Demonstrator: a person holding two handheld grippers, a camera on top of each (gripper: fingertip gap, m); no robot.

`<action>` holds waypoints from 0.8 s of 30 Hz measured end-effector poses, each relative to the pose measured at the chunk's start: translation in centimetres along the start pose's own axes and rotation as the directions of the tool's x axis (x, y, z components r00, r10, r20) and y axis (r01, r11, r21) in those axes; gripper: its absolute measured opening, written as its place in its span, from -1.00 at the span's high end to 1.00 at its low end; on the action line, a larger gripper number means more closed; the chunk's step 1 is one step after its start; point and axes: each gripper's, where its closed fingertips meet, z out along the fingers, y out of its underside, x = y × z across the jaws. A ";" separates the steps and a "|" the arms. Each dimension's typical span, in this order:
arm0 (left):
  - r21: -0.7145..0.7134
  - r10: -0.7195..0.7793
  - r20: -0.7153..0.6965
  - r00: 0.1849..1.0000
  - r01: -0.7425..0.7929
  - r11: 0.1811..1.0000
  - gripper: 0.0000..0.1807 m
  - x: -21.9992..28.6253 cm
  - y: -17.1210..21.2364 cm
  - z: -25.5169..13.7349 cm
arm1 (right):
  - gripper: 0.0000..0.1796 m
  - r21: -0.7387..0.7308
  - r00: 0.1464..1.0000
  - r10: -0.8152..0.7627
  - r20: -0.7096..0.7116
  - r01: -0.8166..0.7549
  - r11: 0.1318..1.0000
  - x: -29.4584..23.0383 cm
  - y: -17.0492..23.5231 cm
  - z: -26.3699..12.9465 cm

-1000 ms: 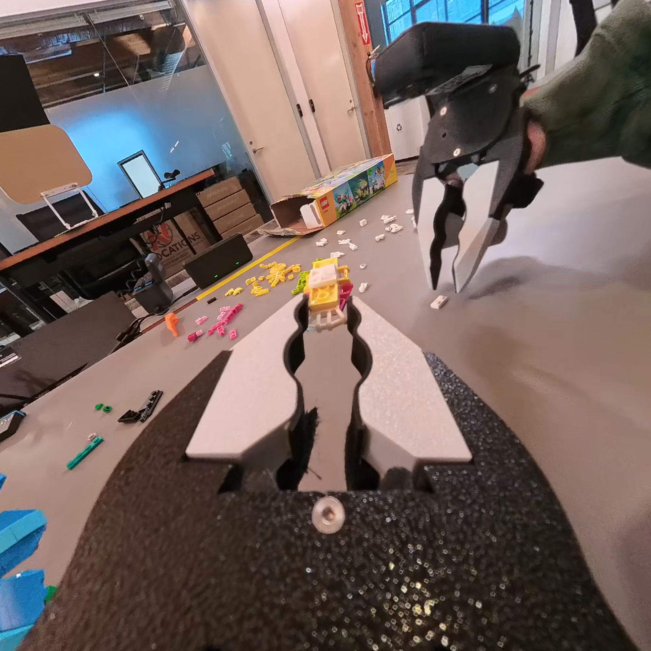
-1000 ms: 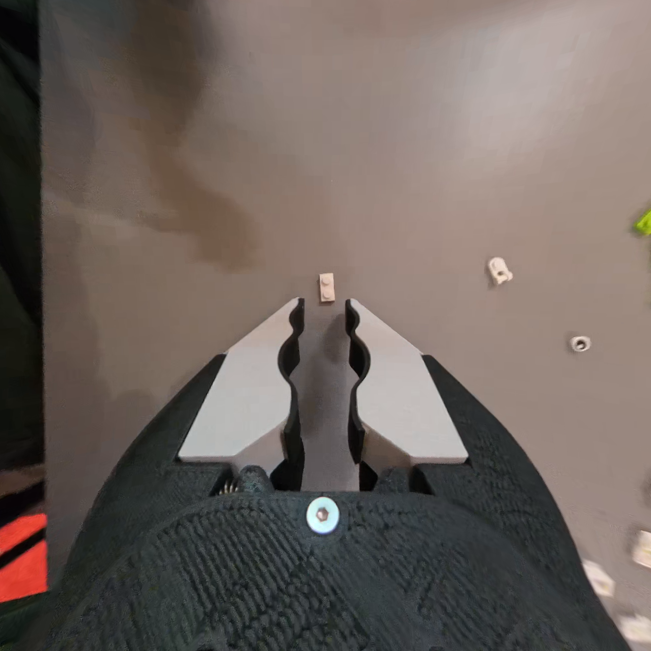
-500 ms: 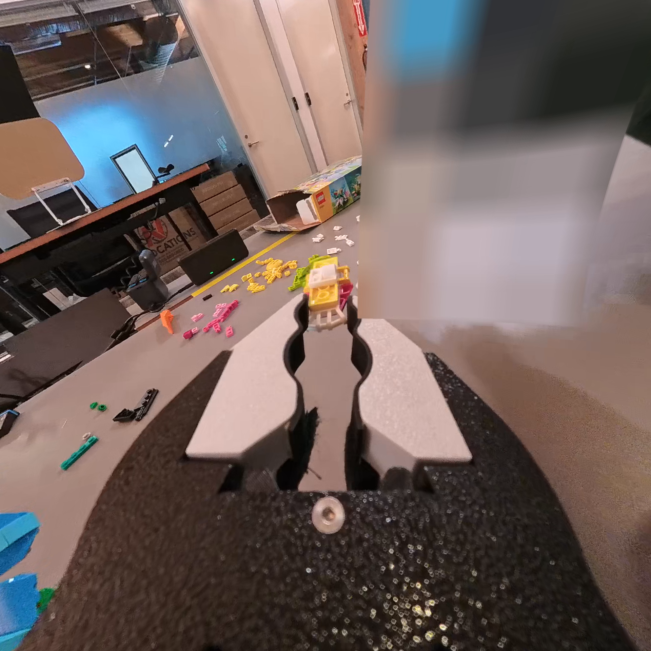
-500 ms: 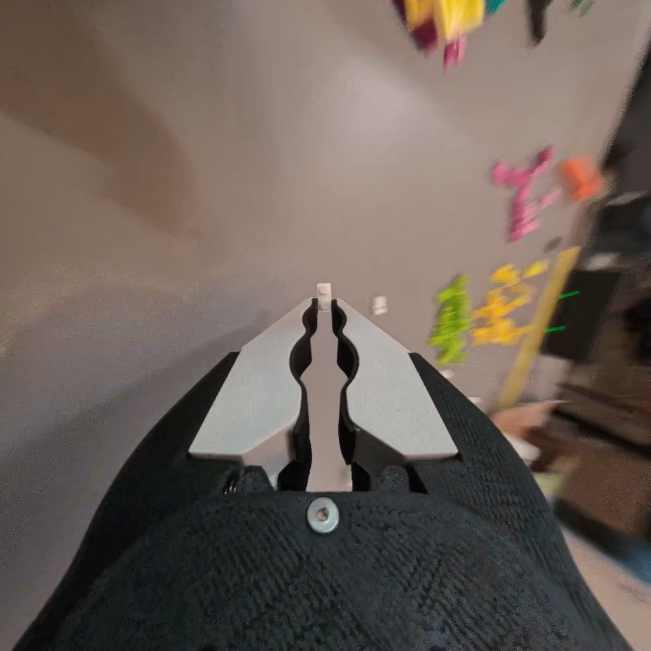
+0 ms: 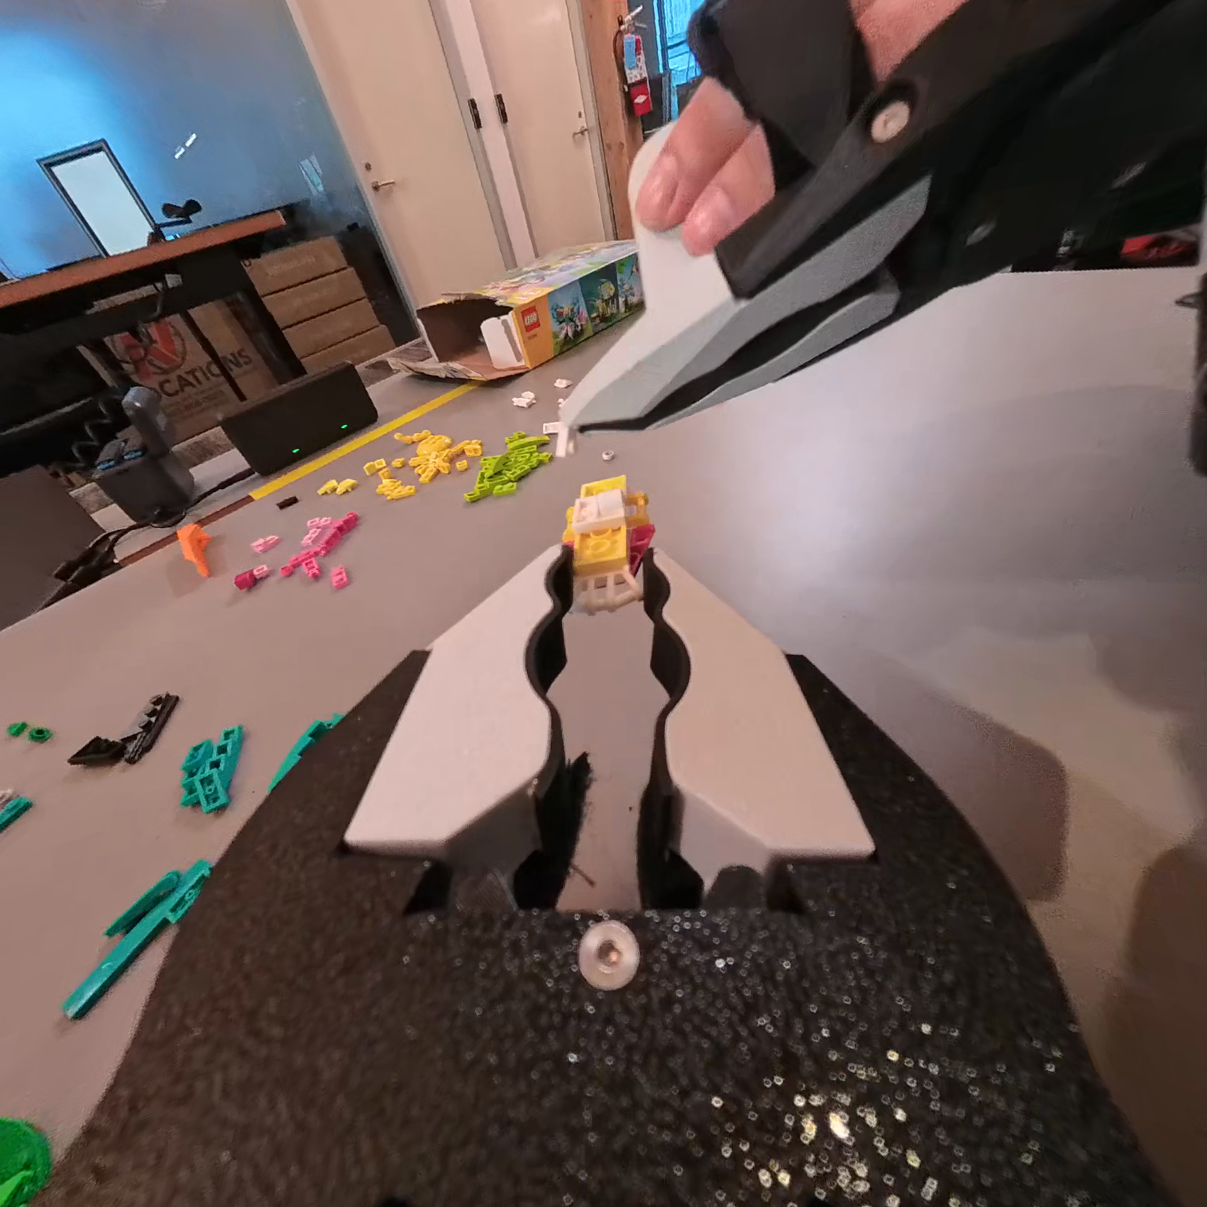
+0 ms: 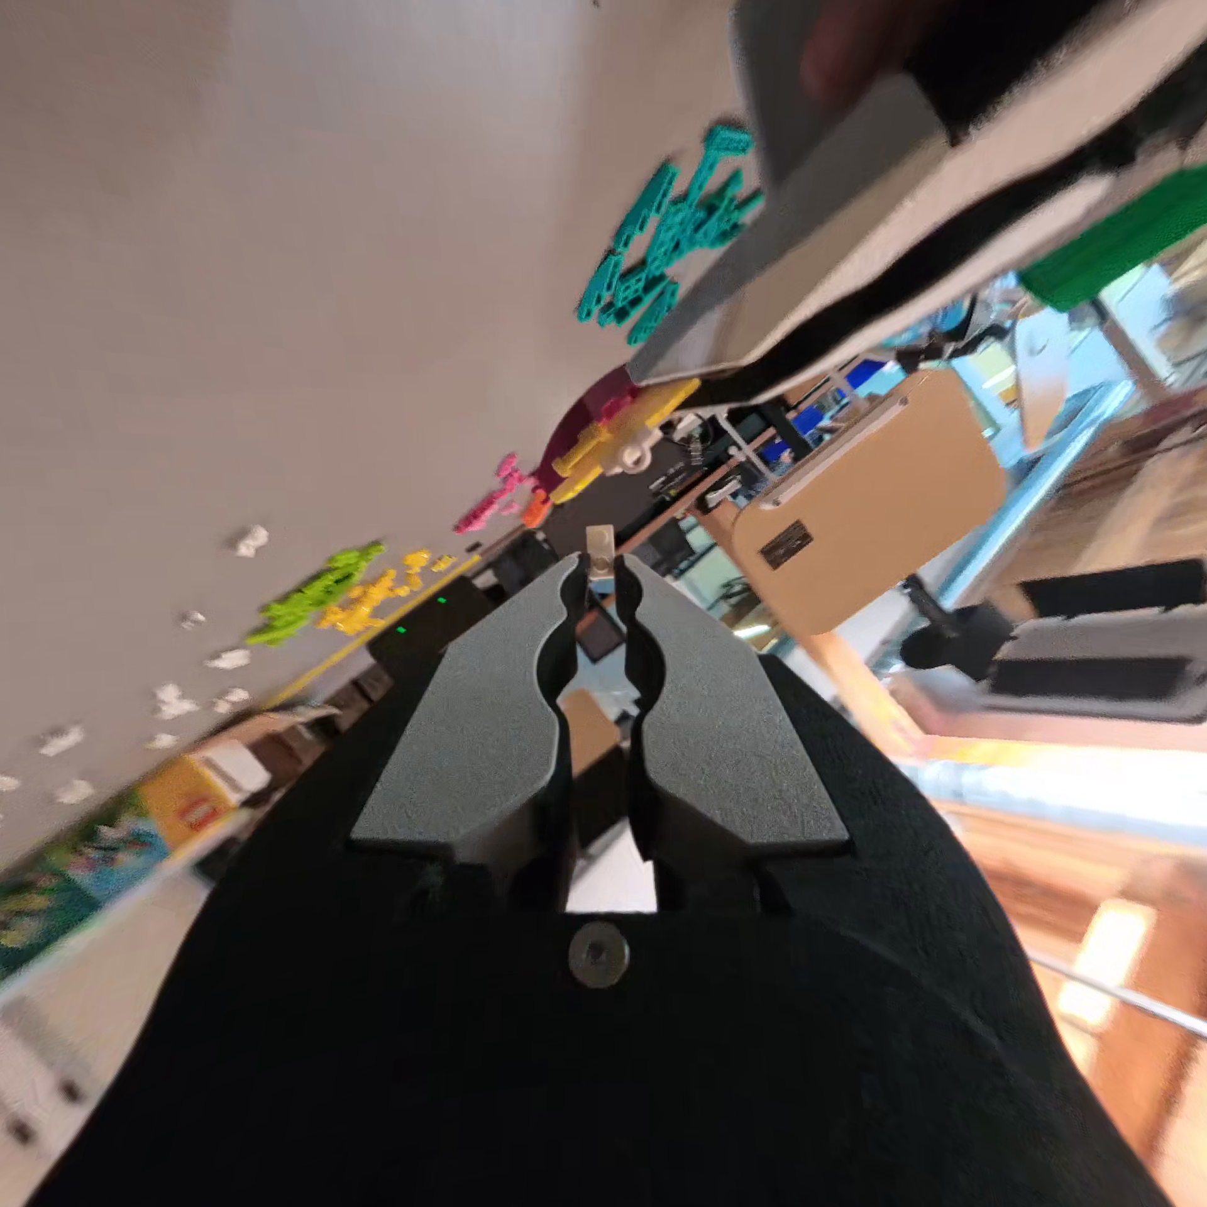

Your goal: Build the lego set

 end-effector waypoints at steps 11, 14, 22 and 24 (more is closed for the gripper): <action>0.012 -0.028 0.002 1.000 0.028 1.000 0.79 -0.3 -0.2 -0.1 | 0.94 0.047 0.957 -0.288 -0.034 0.289 0.956 -0.2 -1.6 -0.1; 0.004 -0.020 0.002 1.000 0.020 1.000 0.79 -0.2 -0.1 -0.1 | 0.94 0.060 0.955 -0.295 -0.038 0.297 0.953 -0.1 -2.0 -0.3; -0.025 -0.024 0.103 0.994 0.027 0.999 0.79 -1.9 0.5 -0.4 | 0.94 0.121 0.946 -0.283 0.156 0.266 0.956 -6.1 -1.9 0.1; -0.022 -0.024 0.101 0.995 0.026 0.999 0.79 -1.9 0.5 -0.4 | 0.95 0.182 0.928 -0.318 0.194 0.284 0.941 -8.3 -3.4 -0.2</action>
